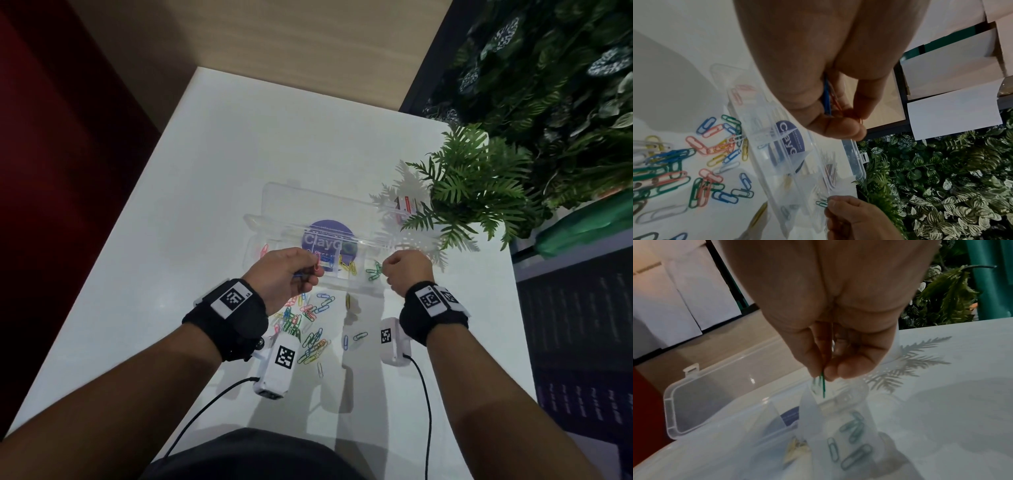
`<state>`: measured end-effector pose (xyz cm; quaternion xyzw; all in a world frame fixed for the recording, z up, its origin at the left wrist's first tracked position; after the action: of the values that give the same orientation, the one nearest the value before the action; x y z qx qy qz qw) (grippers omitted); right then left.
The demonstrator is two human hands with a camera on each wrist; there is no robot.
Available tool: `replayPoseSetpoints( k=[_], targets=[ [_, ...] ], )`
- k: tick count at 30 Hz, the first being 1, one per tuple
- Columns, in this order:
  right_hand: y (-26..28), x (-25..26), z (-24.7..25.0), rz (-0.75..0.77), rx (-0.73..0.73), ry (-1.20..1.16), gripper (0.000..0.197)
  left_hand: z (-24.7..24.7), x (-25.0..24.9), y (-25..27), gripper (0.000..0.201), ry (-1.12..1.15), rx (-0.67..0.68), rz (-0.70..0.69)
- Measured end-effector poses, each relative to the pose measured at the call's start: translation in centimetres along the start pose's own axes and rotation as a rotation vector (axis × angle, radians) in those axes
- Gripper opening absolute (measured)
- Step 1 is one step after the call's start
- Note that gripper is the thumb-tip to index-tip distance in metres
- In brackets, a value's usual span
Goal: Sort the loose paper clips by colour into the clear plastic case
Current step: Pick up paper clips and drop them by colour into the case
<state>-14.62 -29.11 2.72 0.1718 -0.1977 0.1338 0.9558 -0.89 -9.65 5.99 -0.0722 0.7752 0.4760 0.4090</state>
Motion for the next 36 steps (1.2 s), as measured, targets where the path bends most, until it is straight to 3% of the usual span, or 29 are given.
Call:
replayPoseSetpoints(
  k=[3, 6, 8, 11, 14, 21, 25, 28, 31, 36],
  targets=[
    [0.3, 0.4, 0.2, 0.017, -0.023, 0.022, 0.017, 0.1, 0.2, 0.0, 0.013, -0.010, 0.024, -0.008],
    [2.3, 2.2, 1.2, 0.100, -0.038, -0.193, 0.008, 0.1, 0.4, -0.1, 0.013, -0.011, 0.049, -0.014],
    [4.8, 4.2, 1.6, 0.172, 0.053, -0.386, 0.005, -0.2, 0.6, -0.2, 0.013, -0.028, 0.063, -0.017],
    [7.7, 6.3, 1.3, 0.267, 0.220, -0.472, 0.015, -0.8, 0.7, 0.0, 0.012, -0.073, 0.094, -0.017],
    [8.6, 6.9, 0.8, 0.302, 0.239, -0.523, 0.007, -1.1, 0.7, 0.4, 0.014, -0.106, 0.117, -0.005],
    [8.5, 6.9, 1.9, 0.280, 0.167, -0.576, 0.008, -0.4, 0.2, 0.9, 0.065, 0.090, 0.114, 0.188],
    [10.0, 8.6, 1.9, 0.529, 0.124, -0.281, 0.016, -0.3, 0.1, 1.0, 0.075, 0.109, 0.193, 0.196],
    [11.2, 9.9, 1.1, 0.677, 0.141, -0.032, 0.023, -0.2, 0.0, 1.3, 0.057, 0.112, 0.179, 0.161],
    [11.3, 10.3, 0.2, 0.672, 0.147, 0.027, 0.024, 0.2, 0.1, 1.5, 0.030, 0.108, 0.155, 0.112],
    [11.6, 11.1, 0.0, 0.656, 0.165, 0.005, 0.013, 1.8, 0.2, 1.7, 0.029, 0.118, 0.183, 0.111]
  ],
)
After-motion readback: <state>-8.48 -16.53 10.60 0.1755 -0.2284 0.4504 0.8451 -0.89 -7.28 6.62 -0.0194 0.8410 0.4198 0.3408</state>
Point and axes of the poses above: each hand's wrist, its own y-axis away from the middle knuckle, its own z-axis out of the back of the hand, x = y × z, the point moved 3 cm from there along -y, towards the middle knuckle, and after that the axes turned 12 degrees about -x, right-handed, at the moved point
